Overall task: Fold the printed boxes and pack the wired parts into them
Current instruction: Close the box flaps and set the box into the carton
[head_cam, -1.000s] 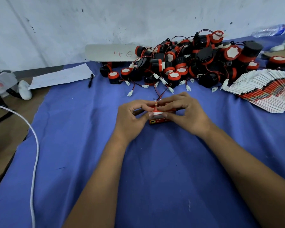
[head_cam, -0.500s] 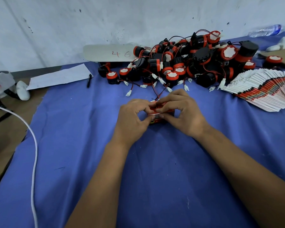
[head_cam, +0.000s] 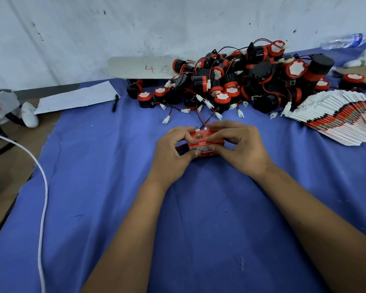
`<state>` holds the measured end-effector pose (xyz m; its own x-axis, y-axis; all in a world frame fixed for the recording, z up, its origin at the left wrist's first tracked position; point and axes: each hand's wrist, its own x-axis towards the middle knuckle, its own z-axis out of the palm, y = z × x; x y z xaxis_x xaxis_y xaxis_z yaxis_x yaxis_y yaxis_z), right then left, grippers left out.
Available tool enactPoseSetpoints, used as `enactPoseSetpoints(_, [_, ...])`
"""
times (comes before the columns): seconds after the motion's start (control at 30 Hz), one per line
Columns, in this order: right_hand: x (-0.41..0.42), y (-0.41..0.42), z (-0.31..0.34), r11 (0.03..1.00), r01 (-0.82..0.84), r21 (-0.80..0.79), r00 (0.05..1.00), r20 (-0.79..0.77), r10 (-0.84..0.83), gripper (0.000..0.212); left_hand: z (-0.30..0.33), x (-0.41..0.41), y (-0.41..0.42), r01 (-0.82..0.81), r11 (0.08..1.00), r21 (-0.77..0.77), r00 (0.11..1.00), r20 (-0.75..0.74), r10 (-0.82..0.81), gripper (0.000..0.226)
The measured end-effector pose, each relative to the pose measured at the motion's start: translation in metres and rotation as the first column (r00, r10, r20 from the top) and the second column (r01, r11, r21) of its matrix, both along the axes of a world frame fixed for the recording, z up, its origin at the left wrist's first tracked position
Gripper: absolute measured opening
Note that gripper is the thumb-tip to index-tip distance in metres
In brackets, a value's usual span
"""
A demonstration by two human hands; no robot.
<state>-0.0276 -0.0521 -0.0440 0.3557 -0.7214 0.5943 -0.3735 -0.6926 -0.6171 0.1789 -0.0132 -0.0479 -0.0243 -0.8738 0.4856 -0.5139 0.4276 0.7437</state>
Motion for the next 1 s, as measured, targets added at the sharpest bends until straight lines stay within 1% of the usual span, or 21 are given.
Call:
enactPoseSetpoints(0.1, [0.002,-0.001,-0.002,1.0,0.027,-0.006,1.0,0.011,-0.027,0.005,-0.001,0.001,-0.001,-0.01,1.0,0.014,1.0,-0.028,0.01,0.022])
enactPoseSetpoints(0.17, [0.003,-0.002,-0.003,1.0,0.016,-0.005,1.0,-0.001,-0.016,0.006,-0.001,0.001,-0.002,-0.012,1.0,0.028,0.999,-0.05,0.014,0.016])
enactPoseSetpoints(0.27, [-0.001,-0.003,-0.004,1.0,-0.003,0.0,1.0,0.013,0.003,0.006,0.0,0.002,-0.003,-0.02,0.999,0.048,0.998,-0.063,0.023,0.014])
enactPoseSetpoints(0.33, [-0.001,-0.003,-0.004,1.0,0.001,-0.021,1.0,-0.004,-0.001,0.013,0.0,0.002,-0.004,-0.021,0.999,0.049,0.997,-0.069,0.025,0.013])
enactPoseSetpoints(0.37, [0.0,-0.002,-0.003,0.999,0.008,-0.041,0.999,-0.035,-0.01,0.02,0.0,0.002,-0.003,-0.018,0.999,0.038,0.997,-0.073,0.02,0.012])
enactPoseSetpoints(0.43, [0.001,-0.003,-0.003,0.998,0.013,-0.056,0.997,-0.078,-0.018,0.03,-0.001,0.002,-0.002,-0.011,1.0,-0.003,0.998,-0.057,0.011,0.012])
enactPoseSetpoints(0.53, [0.0,-0.003,-0.004,1.0,-0.017,-0.009,0.996,-0.086,0.016,0.025,-0.001,0.003,-0.002,-0.013,0.999,-0.052,1.0,0.019,0.014,0.022])
enactPoseSetpoints(0.63, [0.0,-0.002,-0.006,1.0,0.004,0.008,0.99,-0.142,-0.003,0.027,-0.002,0.001,-0.004,-0.017,1.0,-0.013,1.0,-0.008,0.017,0.021])
enactPoseSetpoints(0.77, [0.002,0.001,0.004,0.99,0.057,-0.128,0.964,-0.25,-0.088,0.021,-0.003,-0.004,-0.006,-0.03,0.998,0.063,0.997,-0.063,0.034,0.021])
enactPoseSetpoints(0.8, [0.002,0.001,0.008,0.989,0.06,-0.138,0.954,-0.283,-0.097,0.021,-0.003,-0.005,-0.007,-0.02,0.996,0.082,0.996,-0.088,0.027,0.021])
enactPoseSetpoints(0.9, [0.002,0.003,0.02,0.994,0.067,-0.083,0.933,-0.347,-0.092,0.022,0.0,-0.005,-0.008,0.04,0.993,0.113,0.99,-0.14,-0.024,0.025])
enactPoseSetpoints(1.0, [0.001,0.017,0.027,0.996,0.062,-0.059,0.926,-0.368,-0.08,0.021,0.004,-0.005,-0.005,0.075,0.988,0.138,0.989,-0.133,-0.057,0.031])
